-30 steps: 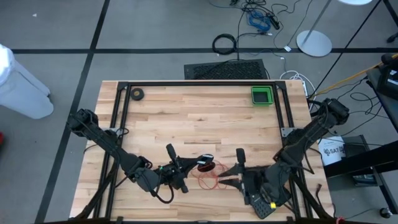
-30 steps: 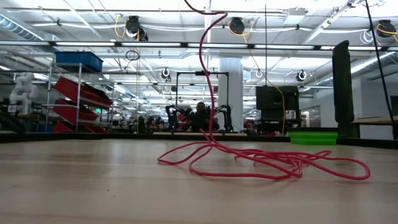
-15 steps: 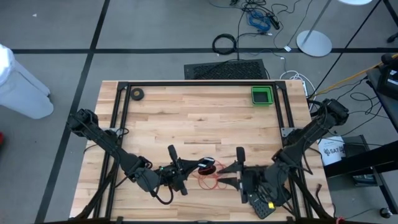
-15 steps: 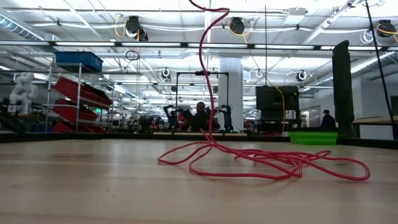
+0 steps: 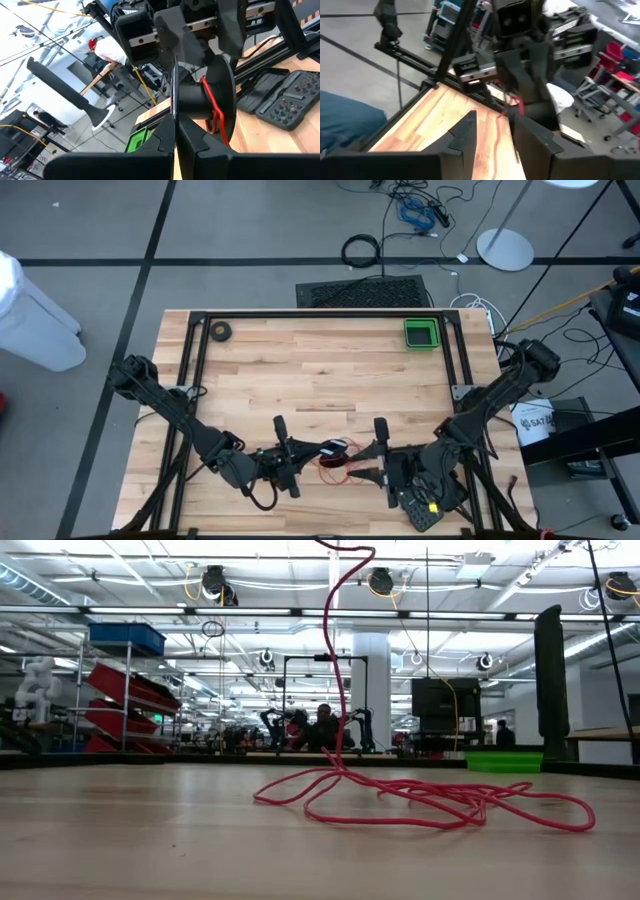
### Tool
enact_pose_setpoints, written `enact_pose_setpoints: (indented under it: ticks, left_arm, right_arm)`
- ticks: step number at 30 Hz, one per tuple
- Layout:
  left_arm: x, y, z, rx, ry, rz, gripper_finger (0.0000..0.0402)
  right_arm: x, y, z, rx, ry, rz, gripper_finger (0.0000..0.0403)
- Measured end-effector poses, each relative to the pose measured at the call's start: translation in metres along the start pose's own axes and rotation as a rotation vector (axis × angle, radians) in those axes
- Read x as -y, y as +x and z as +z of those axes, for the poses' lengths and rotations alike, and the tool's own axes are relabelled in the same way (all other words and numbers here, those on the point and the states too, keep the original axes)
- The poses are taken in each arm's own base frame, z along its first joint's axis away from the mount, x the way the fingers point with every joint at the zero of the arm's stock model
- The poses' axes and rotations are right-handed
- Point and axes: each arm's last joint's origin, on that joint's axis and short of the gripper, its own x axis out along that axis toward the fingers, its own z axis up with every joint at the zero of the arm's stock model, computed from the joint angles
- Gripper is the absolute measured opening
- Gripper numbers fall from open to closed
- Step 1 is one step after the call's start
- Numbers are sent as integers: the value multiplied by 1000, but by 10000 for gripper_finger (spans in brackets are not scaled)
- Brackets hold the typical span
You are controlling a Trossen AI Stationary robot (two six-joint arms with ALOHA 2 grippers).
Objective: Coil cords
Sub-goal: Coil the red wire into the spool
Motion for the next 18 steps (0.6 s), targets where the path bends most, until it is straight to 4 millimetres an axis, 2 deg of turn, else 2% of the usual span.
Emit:
enact_pose_setpoints:
  ticks: [8, 15, 18]
  left_arm:
    - [0, 0, 0, -3, -6, 0, 2]
    - [0, 0, 0, 0, -12, 3, 2]
    - [0, 0, 0, 1, -12, 2, 2]
  right_arm:
    - [4, 14, -10, -38, 10, -19, 89]
    - [7, 15, -8, -8, 29, -36, 85]
    - [7, 15, -8, -6, 30, -39, 64]
